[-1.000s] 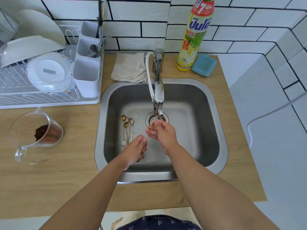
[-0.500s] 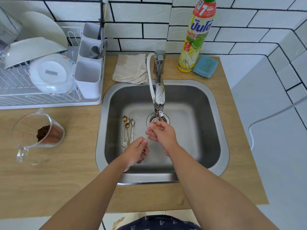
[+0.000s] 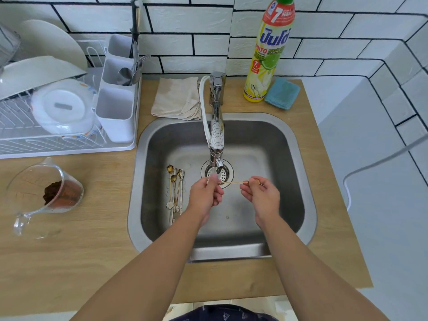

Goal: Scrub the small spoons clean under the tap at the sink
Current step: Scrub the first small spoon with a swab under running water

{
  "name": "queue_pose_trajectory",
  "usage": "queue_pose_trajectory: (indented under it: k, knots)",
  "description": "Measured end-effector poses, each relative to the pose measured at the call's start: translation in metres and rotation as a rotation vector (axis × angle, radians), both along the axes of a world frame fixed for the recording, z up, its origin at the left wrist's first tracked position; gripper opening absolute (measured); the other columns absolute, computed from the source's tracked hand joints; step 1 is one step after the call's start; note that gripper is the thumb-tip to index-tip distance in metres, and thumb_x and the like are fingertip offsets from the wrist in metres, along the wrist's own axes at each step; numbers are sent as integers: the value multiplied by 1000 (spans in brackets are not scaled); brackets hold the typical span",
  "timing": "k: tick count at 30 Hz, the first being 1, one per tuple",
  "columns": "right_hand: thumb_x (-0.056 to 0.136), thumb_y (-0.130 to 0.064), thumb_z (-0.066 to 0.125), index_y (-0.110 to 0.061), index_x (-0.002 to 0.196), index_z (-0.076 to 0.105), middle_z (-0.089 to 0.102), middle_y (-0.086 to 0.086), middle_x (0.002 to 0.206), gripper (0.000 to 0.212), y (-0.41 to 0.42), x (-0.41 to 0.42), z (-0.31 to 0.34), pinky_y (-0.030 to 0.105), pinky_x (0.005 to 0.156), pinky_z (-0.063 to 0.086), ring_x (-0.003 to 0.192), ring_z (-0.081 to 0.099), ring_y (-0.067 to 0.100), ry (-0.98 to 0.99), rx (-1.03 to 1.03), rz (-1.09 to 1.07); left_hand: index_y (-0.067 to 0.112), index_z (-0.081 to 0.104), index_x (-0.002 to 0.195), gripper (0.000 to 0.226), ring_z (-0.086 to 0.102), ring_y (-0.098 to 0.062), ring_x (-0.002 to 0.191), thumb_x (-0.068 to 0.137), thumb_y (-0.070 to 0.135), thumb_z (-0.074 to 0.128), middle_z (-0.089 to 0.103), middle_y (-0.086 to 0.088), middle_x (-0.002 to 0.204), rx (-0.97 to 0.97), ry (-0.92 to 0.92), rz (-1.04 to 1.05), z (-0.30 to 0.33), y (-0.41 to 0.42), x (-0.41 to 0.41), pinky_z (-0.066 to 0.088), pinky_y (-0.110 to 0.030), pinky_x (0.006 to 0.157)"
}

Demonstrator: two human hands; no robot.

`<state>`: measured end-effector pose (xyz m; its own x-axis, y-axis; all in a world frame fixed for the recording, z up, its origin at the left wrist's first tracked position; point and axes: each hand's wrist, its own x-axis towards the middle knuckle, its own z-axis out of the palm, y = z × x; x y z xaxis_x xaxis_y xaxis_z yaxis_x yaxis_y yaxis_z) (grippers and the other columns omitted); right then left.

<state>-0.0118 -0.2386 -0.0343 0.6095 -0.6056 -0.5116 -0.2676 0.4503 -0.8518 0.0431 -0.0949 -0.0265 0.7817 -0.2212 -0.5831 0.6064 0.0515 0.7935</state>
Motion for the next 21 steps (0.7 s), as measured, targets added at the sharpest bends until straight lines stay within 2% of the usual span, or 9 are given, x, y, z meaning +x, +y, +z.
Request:
queue_pose_trajectory:
  k: [2,5,7,10,12,17,19,21]
  knots:
    - [104,-5,55,-4,105,61,72,14,88,6,-2,0,2,21,63,60,66,75,11,-13,6,-8,5,63,94,31,48,-10,45,101,34,54,60,-2,62,-30,-1,29,-1,-3,-2,36,-19,42]
    - [105,-6,53,0,112,59,72,15,90,11,-2,1,4,21,64,60,68,76,12,-27,21,-30,2,59,110,26,58,-8,56,106,22,45,63,-5,75,-165,63,45,0,-5,0,49,-18,53]
    - [105,-6,53,0,112,59,72,16,91,11,-4,2,4,21,65,60,70,77,13,-29,25,-29,2,58,111,24,60,-8,57,106,19,42,62,-7,78,-197,87,22,1,-3,2,52,-18,55]
    - [105,-6,54,0,113,60,73,16,92,12,-4,0,3,22,65,60,71,77,15,-19,15,-15,7,63,94,29,52,-11,47,103,31,51,59,-4,65,-99,60,-8,4,-2,2,42,-21,43]
    - [105,-7,55,-2,112,61,74,15,91,11,-2,-1,3,22,66,61,73,78,16,-15,12,-8,8,64,87,33,47,-11,44,100,37,56,57,-1,59,-67,64,27,6,-4,3,37,-20,41]
    - [105,-7,54,-6,104,62,74,12,88,8,-2,-2,5,21,66,60,73,78,15,-41,45,-76,5,60,105,23,46,-7,51,107,17,41,55,0,68,-200,187,44,12,-10,3,39,-17,48]
    - [105,-9,56,-8,101,62,74,10,88,8,-2,-3,8,22,68,60,73,77,13,-58,61,-64,7,57,100,19,38,-8,48,105,12,39,48,1,66,-146,188,24,12,-10,3,30,-19,44]
    - [103,-14,61,-9,97,64,74,6,85,8,0,-3,10,22,69,60,71,73,9,-82,96,-47,9,55,94,16,27,-8,45,103,15,43,37,3,60,-55,159,24,12,-11,4,20,-23,45]
